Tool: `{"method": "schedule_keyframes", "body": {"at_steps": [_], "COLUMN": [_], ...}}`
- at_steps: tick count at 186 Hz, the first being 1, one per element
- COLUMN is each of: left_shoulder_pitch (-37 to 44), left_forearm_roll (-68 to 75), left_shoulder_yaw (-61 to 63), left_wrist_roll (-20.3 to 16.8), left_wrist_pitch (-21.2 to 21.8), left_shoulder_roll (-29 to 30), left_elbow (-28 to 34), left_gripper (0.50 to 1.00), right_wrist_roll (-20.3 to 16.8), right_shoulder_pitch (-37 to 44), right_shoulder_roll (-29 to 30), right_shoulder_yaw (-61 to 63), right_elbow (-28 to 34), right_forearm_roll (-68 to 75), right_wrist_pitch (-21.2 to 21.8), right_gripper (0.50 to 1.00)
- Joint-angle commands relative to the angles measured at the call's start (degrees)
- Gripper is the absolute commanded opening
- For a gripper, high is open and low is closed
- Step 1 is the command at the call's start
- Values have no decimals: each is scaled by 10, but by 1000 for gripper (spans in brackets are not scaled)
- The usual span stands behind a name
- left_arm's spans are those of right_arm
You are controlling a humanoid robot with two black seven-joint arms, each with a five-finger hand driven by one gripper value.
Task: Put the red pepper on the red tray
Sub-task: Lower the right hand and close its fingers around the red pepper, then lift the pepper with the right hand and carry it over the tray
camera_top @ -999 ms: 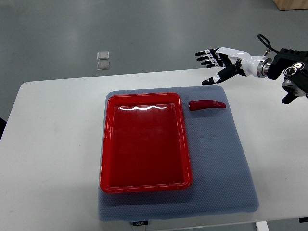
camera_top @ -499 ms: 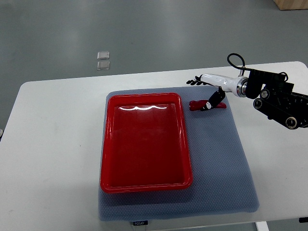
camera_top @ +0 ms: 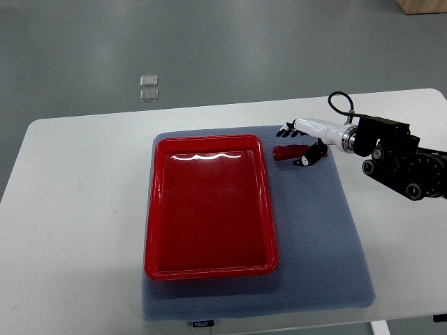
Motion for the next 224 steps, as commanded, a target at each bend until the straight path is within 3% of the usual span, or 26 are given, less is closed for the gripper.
{"method": "schedule_keyframes", "body": {"at_steps": [1, 10, 11, 12, 43, 56, 57, 95, 120, 129, 159, 175, 200, 214, 215, 224], "left_shoulder_pitch": [0, 0, 1, 1, 1, 1, 1, 2, 3, 3, 3, 3, 4, 4, 4, 4], "left_forearm_roll": [0, 0, 0, 0, 0, 0, 0, 0, 0, 0, 0, 0, 0, 0, 0, 0], "left_shoulder_yaw": [0, 0, 0, 0, 0, 0, 0, 0, 0, 0, 0, 0, 0, 0, 0, 0], "left_wrist_roll": [0, 0, 1, 0, 0, 0, 0, 0, 0, 1, 0, 0, 0, 0, 0, 0], "left_wrist_pitch": [0, 0, 0, 0, 0, 0, 0, 0, 0, 0, 0, 0, 0, 0, 0, 0], "left_shoulder_roll": [0, 0, 0, 0, 0, 0, 0, 0, 0, 0, 0, 0, 0, 0, 0, 0], "left_elbow": [1, 1, 1, 1, 0, 0, 1, 2, 3, 3, 3, 3, 3, 3, 3, 2], "left_gripper": [1000, 1000, 1000, 1000, 1000, 1000, 1000, 1000, 1000, 1000, 1000, 1000, 1000, 1000, 1000, 1000], "right_wrist_roll": [0, 0, 0, 0, 1, 1, 1, 1, 1, 0, -9, -9, -9, -9, -9, -9], "right_shoulder_pitch": [-2, -2, -3, -3, -1, -1, 0, 13, 49, 73, 92, 98, 126, 128, 136, 145], "right_shoulder_roll": [0, 0, 0, 0, 0, 0, 0, -14, -57, -92, -132, -127, -37, -25, 8, 41], "right_shoulder_yaw": [-1, -1, -4, -5, -33, -34, -34, -31, -30, -26, -23, -24, -36, -41, -55, -72], "right_elbow": [-2, -2, -3, -3, -3, -3, -3, 5, 32, 75, 161, 172, 169, 168, 153, 134], "right_forearm_roll": [-1, -1, -1, -1, -1, -1, -1, -1, 8, 11, 30, 44, 49, 50, 52, 53], "right_wrist_pitch": [-1, -1, -2, -3, -12, -13, -13, -10, 3, 29, 50, 51, 50, 51, 51, 50], "right_gripper": [715, 715, 671, 658, 537, 531, 500, 500, 500, 500, 500, 500, 500, 500, 500, 500]}}
